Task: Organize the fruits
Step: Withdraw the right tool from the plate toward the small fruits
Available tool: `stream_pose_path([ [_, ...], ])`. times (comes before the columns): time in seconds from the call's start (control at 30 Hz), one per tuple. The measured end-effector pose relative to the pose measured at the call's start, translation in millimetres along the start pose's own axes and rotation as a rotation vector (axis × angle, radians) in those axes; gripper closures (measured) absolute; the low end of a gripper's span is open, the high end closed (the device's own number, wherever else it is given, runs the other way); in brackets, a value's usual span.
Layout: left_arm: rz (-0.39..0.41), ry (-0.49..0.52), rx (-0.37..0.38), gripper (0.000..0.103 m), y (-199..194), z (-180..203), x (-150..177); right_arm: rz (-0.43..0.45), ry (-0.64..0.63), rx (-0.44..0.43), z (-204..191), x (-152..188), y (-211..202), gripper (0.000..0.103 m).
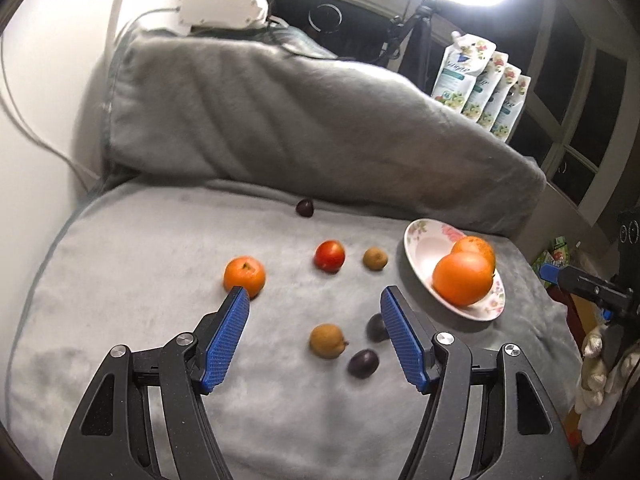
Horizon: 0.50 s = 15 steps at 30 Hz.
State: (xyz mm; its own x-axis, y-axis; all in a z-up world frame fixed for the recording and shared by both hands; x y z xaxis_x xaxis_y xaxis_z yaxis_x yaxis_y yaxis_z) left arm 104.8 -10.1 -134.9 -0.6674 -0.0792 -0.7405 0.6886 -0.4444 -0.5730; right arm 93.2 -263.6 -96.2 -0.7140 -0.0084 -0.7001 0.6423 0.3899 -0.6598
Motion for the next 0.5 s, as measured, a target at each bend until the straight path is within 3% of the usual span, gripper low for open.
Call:
stream_pose_path([
  [0.27, -0.076, -0.037, 0.034, 0.045, 19, -3, 16, -0.061, -0.087, -0.005, -21, 22, 15, 0.017],
  [0.5, -0.125, -0.035, 0.054, 0.053, 33, 0, 26, -0.141, -0.135, -0.022, -33, 42, 36, 0.029],
])
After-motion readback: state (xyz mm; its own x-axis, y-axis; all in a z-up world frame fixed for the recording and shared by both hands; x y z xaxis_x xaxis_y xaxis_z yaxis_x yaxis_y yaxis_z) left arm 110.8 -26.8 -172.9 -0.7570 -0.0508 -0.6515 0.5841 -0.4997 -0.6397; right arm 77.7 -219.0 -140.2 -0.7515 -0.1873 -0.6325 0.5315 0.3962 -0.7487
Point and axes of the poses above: each gripper's, at about its wrist camera, not at the fingertips, and y roughly the way its jaws point, z to its right, x to its underside, the point moved 5 cm from there along y, roughly the way its jaws point, and after that the axes turned 7 degrees about x, right-handed, at the moved point
